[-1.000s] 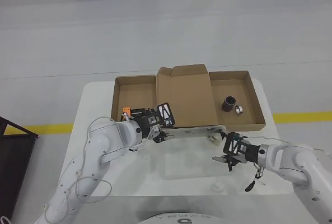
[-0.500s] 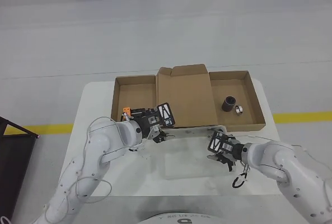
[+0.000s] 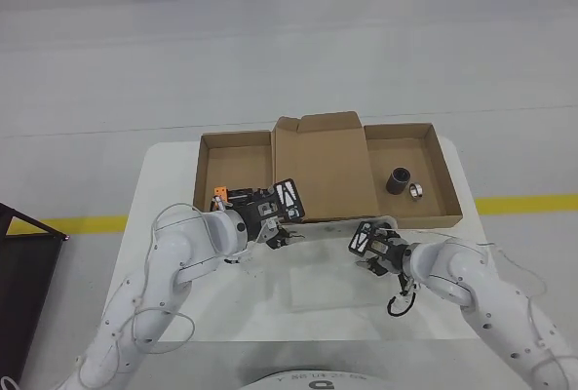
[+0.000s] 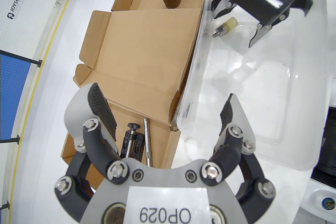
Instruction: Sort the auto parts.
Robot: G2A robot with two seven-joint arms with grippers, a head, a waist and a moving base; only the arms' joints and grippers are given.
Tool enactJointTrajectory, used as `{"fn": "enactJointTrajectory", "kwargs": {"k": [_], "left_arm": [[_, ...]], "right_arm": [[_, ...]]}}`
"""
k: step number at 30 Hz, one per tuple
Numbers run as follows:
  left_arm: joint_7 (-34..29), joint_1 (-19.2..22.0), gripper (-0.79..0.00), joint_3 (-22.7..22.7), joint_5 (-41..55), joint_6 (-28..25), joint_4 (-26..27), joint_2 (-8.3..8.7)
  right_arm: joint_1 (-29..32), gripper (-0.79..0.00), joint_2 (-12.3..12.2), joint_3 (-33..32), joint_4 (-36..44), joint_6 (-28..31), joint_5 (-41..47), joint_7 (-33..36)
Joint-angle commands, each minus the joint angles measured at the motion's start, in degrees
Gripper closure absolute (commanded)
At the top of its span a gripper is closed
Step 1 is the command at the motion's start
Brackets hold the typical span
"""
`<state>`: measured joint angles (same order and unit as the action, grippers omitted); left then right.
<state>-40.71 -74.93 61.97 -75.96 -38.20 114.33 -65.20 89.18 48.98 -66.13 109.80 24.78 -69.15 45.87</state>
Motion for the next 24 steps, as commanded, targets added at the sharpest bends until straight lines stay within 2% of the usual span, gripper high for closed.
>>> {"fn": "enactJointTrajectory", "kwargs": {"k": [1, 7, 11, 14, 23, 24], "left_arm": [[0.0, 0.0, -0.785, 0.0, 0.0, 0.0, 0.0, 0.0], [0.0, 0.0, -0.785, 0.0, 0.0, 0.0, 0.0, 0.0], [0.0, 0.0, -0.785, 0.0, 0.0, 0.0, 0.0, 0.0], [0.0, 0.0, -0.785, 0.0, 0.0, 0.0, 0.0, 0.0], [0.0, 0.0, -0.785, 0.0, 0.0, 0.0, 0.0, 0.0], [0.0, 0.0, -0.785, 0.0, 0.0, 0.0, 0.0, 0.0]], "right_arm": [[-0.5, -0.628, 0.18, 0.52, -0.58, -0.77, -0.27, 0.54], [-1.9, -0.6, 0.62, 1.88, -1.97, -1.04, -0.19, 2.41], [-2.73, -0.505, 0.89, 2.69, -2.6, -1.04, -0.04, 3.91], [-3.43, -0.397, 1.1, 3.34, -3.07, -0.69, 0.53, 5.1], [-5.27, -0.354, 1.57, 4.28, -4.12, -0.15, 2.24, 7.17], [-5.49, -0.329, 1.62, 4.3, -4.32, -0.22, 2.53, 7.35]]}}
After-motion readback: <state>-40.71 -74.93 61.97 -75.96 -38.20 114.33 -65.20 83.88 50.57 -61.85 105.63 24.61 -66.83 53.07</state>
